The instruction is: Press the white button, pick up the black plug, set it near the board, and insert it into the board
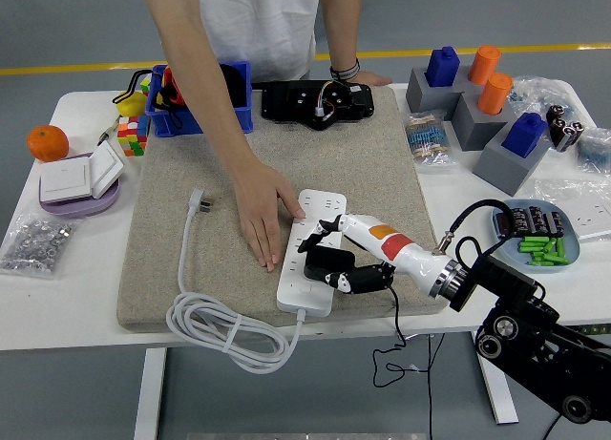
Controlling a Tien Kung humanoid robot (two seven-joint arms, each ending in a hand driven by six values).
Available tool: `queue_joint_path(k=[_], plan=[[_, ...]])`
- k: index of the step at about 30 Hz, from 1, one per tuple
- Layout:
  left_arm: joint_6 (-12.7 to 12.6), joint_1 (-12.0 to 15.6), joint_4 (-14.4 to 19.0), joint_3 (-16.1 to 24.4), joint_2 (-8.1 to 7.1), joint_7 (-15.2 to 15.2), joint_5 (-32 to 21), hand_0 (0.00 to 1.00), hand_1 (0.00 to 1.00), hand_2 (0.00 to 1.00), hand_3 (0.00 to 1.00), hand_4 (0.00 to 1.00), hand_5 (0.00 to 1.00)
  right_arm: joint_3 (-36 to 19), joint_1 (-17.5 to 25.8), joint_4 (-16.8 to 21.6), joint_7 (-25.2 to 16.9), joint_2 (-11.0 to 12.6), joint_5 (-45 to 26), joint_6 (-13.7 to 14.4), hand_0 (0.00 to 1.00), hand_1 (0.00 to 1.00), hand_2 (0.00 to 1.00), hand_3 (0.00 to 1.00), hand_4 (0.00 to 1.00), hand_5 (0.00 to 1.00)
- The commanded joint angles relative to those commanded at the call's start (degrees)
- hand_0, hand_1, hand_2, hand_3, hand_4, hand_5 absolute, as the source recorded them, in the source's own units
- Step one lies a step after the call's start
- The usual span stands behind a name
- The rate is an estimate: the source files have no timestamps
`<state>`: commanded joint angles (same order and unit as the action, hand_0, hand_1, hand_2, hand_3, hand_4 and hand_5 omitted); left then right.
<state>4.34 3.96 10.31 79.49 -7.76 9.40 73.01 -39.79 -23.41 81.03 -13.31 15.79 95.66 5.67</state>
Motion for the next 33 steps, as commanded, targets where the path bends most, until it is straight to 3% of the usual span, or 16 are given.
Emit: queue_joint_path(k=[6, 7, 11, 12, 15, 18, 19, 24, 25, 33], plan=[[0.0, 0.0, 0.0, -0.2, -0.04, 0.0, -0.2, 0.706, 0.699, 0.67, 0.711, 0.728, 0.286, -5.5, -0.3, 1.4, 0.9, 0.5, 1.9, -0.1, 0.681, 0.605, 0.569, 0.577, 0.733, 0.043], [0.0, 0.0, 0.0, -0.3, -0.05, 0.0, -0.3, 0.707, 0.698, 0.67, 0.711, 0.727, 0.285, -6.8, -0.3, 1.4, 1.3, 0.6, 2.3, -0.1, 0.707, 0.651, 0.603, 0.611, 0.761, 0.074], [0.0, 0.1, 0.0, -0.2, -0.11, 0.0, -0.2, 0.707, 0.698, 0.67, 0.711, 0.727, 0.285, -13.1, 0.0, 1.5, 4.4, 1.3, 4.0, -0.9, 0.707, 0.651, 0.603, 0.611, 0.761, 0.074], [0.0, 0.2, 0.0, -0.2, -0.15, 0.1, -0.2, 0.706, 0.699, 0.67, 0.711, 0.728, 0.285, -16.6, 0.7, 1.8, 5.6, 2.2, 4.8, -1.4, 0.806, 0.756, 0.706, 0.699, 0.921, 0.231], [0.0, 0.2, 0.0, -0.2, -0.18, 0.0, -0.2, 0.706, 0.699, 0.67, 0.711, 0.728, 0.285, -20.2, 1.7, 2.0, 6.8, 2.9, 5.5, -1.8, 0.806, 0.756, 0.706, 0.699, 0.921, 0.231], [0.0, 0.2, 0.0, -0.2, -0.23, 0.1, -0.2, 0.706, 0.699, 0.67, 0.711, 0.728, 0.285, -25.3, 3.4, 2.2, 8.1, 4.0, 6.5, -2.3, 0.806, 0.756, 0.706, 0.699, 0.921, 0.231], [0.0, 0.2, 0.0, -0.2, -0.25, 0.1, -0.1, 0.706, 0.699, 0.67, 0.712, 0.727, 0.285, -26.8, 4.2, 2.3, 8.3, 4.3, 6.7, -2.4, 0.901, 0.872, 0.821, 0.811, 0.984, 0.327], [0.0, 0.1, 0.0, -0.2, -0.4, 0.0, -0.1, 0.706, 0.699, 0.67, 0.712, 0.727, 0.285, -34.8, 8.7, 2.4, 8.7, 5.6, 7.6, -2.3, 0.901, 0.872, 0.821, 0.811, 0.984, 0.327], [-0.1, 0.0, 0.0, -0.1, -0.42, 0.0, -0.1, 0.706, 0.699, 0.67, 0.711, 0.728, 0.285, -36.3, 9.8, 2.5, 8.8, 5.8, 7.9, -2.4, 0.928, 0.899, 0.858, 0.846, 0.998, 0.433], [-0.1, 0.4, 0.0, -0.3, -0.27, 0.1, 0.2, 0.707, 0.698, 0.67, 0.711, 0.727, 0.285, -46.4, 17.2, 3.0, 9.9, 5.5, 9.6, -2.6, 0.931, 0.897, 0.857, 0.844, 0.998, 0.467]])
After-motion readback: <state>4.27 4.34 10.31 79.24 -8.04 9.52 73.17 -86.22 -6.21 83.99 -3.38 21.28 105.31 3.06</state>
